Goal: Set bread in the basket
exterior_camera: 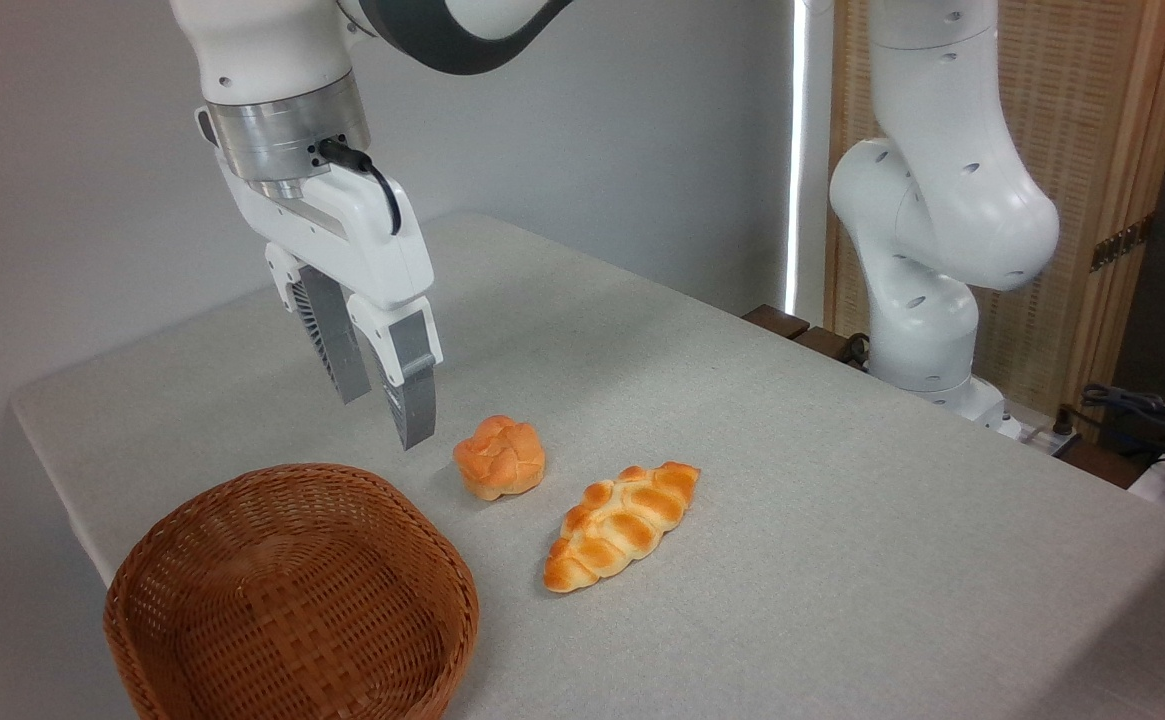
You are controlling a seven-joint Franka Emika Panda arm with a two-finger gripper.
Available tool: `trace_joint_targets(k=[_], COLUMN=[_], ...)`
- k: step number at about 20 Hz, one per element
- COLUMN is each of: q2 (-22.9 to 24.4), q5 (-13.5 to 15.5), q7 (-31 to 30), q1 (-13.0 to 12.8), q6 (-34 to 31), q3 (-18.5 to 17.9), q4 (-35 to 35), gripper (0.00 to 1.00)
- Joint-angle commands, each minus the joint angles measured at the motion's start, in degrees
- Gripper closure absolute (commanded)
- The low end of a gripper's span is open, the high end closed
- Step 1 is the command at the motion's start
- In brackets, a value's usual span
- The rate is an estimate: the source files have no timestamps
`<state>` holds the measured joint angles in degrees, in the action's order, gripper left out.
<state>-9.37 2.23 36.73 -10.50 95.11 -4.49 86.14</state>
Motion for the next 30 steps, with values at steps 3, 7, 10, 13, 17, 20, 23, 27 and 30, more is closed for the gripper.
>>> trace_joint_targets(k=[3, 7, 10, 13, 17, 20, 23, 27, 30], q2=[1.19, 1.19, 1.19, 1.19, 1.19, 1.37, 1.37, 2.59, 5.31], q5=[0.15, 0.15, 0.23, 0.76, 0.41, 0.41, 0.50, 0.50, 0.50], q7=[-0.34, -0.34, -0.17, -0.25, -0.43, -0.34, 0.01, 0.10, 0.10], q1=[0.21, 0.21, 0.56, 8.27, 10.76, 10.76, 10.76, 10.76, 10.76], q6=[-0.19, -0.19, -0.10, -0.10, -0.19, -0.88, -1.33, -0.63, 2.00], q3=[-0.43, -0.43, -0.35, 7.08, 9.76, 9.85, 9.76, 10.55, 11.69], q4=[0.08, 0.17, 0.08, 0.08, 0.08, 0.08, 0.17, 3.84, 9.46], gripper=[0.00, 0.00, 0.00, 0.00, 0.00, 0.00, 0.00, 0.00, 0.00])
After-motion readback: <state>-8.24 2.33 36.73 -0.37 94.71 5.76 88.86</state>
